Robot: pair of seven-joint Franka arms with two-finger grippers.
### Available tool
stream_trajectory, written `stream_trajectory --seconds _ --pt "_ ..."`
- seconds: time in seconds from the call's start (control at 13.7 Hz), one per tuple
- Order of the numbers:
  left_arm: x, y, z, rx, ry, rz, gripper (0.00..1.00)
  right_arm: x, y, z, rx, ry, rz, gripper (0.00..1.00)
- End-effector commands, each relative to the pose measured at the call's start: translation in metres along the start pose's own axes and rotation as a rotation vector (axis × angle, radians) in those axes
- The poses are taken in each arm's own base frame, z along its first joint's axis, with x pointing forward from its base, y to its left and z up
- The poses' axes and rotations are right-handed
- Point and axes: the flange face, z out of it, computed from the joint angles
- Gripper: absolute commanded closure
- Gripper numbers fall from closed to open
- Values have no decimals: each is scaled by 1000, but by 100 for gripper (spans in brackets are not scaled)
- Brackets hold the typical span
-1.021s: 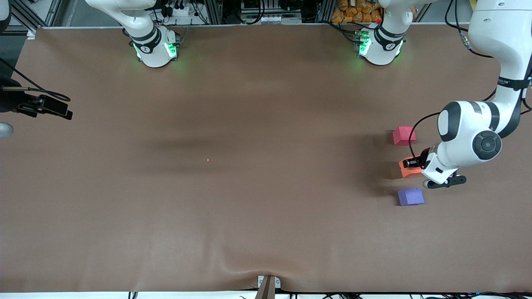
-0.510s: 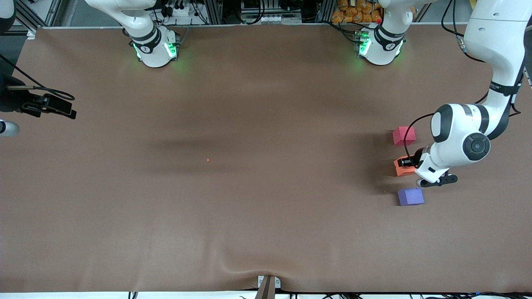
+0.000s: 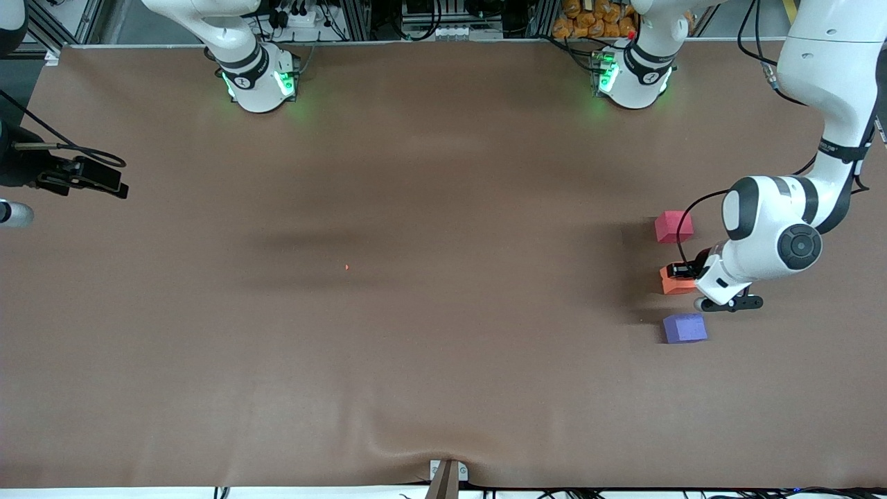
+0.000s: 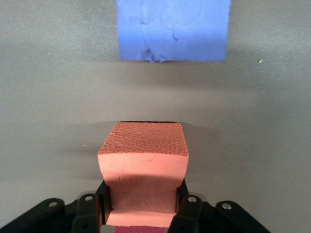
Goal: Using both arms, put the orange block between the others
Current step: 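Open the left gripper and lift it off the orange cube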
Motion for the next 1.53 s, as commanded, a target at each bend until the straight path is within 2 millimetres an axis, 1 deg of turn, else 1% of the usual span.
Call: stream_trajectory --seconds 0.0,0.15,0.22,0.36,0.51,0.58,0.66,0.73,0.8,0.88,0.95,1.02,1.09,1.17,1.24,1.31,1.46 --pt "3 -1 -2 12 15 17 0 -6 -4 -7 -8 8 -5 0" --pt "5 0 -8 13 24 15 0 -6 -5 -7 -9 8 -6 0" --pt "7 0 -17 15 39 23 0 -6 -6 -7 -10 8 -7 0" --pt "16 1 -55 26 77 20 0 -6 -5 -8 -10 9 -6 0" --pt "30 0 -113 37 107 13 0 -6 -5 -7 -13 8 -7 0" --pt "37 -3 -149 42 122 5 0 -5 -3 -7 -13 8 -7 0" --pt "40 -2 -180 43 115 2 0 -5 -3 -7 -13 8 -7 0" --pt "41 -5 -213 44 117 -10 0 -5 -3 -7 -13 8 -7 0" --pt "35 -4 -246 41 114 -19 0 -5 -3 -7 -13 7 -5 0" --pt "23 -3 -279 42 118 -40 0 -5 -3 -6 -10 6 -6 0" --pt "7 -1 -309 51 148 -59 0 -5 -3 -6 -10 6 -12 0" --pt "-8 0 -334 60 177 -63 0 -4 -3 -6 -4 4 -8 0" --pt "-26 1 -354 69 168 -61 0 -4 -4 -5 -4 3 -4 0" --pt "-39 5 -365 74 150 -55 0 -4 -5 -5 -4 3 -5 0" --pt "-56 11 -382 66 148 -53 0 -4 -3 -5 -3 3 -7 0" --pt "-68 16 -394 40 151 -54 0 -4 -3 -6 -2 4 -6 0" --pt "-88 21 -410 24 136 -58 0 -4 -1 -5 -4 1 -5 0"
